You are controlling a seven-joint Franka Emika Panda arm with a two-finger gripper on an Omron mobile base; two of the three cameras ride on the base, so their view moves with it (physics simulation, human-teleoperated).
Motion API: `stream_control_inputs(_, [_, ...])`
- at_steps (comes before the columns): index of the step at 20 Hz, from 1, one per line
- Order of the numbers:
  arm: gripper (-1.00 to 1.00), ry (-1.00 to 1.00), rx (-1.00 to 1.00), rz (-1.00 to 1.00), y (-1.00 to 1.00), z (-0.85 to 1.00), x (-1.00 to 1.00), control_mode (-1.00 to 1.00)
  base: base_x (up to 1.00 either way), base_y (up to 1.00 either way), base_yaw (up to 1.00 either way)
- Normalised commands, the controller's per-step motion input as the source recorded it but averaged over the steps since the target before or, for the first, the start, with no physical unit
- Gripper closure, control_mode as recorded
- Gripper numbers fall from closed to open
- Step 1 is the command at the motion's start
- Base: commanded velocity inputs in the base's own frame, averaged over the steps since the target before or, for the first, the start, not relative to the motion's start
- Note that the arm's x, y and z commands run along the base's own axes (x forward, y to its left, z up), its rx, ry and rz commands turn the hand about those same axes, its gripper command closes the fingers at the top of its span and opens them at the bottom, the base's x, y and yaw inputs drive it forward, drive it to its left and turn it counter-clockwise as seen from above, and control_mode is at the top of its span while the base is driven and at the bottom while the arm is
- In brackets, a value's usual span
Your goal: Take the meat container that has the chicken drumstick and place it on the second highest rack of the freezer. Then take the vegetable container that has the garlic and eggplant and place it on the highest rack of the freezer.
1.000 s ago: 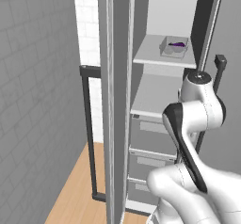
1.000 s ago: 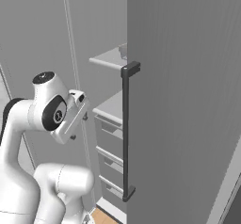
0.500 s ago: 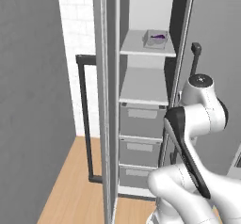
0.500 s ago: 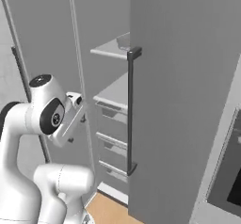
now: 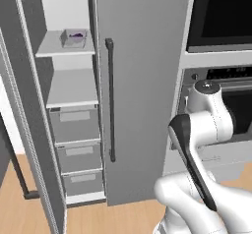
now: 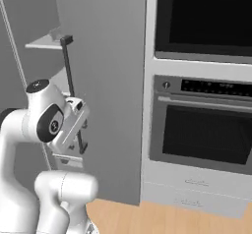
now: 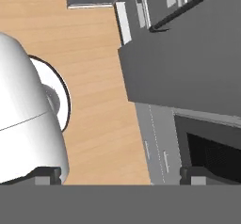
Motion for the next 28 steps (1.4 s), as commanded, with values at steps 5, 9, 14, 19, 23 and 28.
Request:
stream_control_inputs(5, [-1.00, 0.00, 0.00, 0.00, 0.00, 0.00, 0.00, 1.00, 0.00, -1.00, -0.33])
stream_control_inputs(9, [-1.00, 0.00, 0.00, 0.00, 0.00, 0.00, 0.00, 1.00, 0.27, -1.00, -0.16])
stream_control_inputs(14, [-1.00, 0.00, 0.00, 0.00, 0.00, 0.00, 0.00, 1.00, 0.79, -1.00, -0.07])
stream_control_inputs(19, [-1.00, 0.00, 0.00, 0.00, 0.00, 0.00, 0.00, 1.00, 0.38, -1.00, 0.07])
stream_control_inputs(23, [-1.00, 0.00, 0.00, 0.00, 0.00, 0.00, 0.00, 1.00, 0.26, -1.00, 0.16])
stream_control_inputs(28, [-1.00, 0.00, 0.00, 0.00, 0.00, 0.00, 0.00, 1.00, 0.33, -1.00, 0.12])
